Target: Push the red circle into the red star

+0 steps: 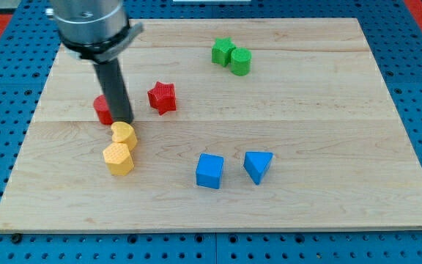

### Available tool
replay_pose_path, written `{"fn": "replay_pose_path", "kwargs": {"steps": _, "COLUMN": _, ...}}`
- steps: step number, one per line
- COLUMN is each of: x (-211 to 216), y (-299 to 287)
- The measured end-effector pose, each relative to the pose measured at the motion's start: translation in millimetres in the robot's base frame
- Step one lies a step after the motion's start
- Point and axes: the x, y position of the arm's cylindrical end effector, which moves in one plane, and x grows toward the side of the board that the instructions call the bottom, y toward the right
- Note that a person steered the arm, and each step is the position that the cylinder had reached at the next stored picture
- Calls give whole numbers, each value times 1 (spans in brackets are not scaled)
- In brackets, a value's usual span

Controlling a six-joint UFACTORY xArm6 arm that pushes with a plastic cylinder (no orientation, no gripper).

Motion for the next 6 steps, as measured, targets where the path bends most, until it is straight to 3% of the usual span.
{"fn": "replay_pose_path", "kwargs": {"steps": 4, "x": -18, "y": -143}}
{"fn": "replay_pose_path", "kwargs": {"steps": 5, "x": -57, "y": -77}}
{"fn": "replay_pose_path", "kwargs": {"steps": 6, "x": -53, "y": 9}}
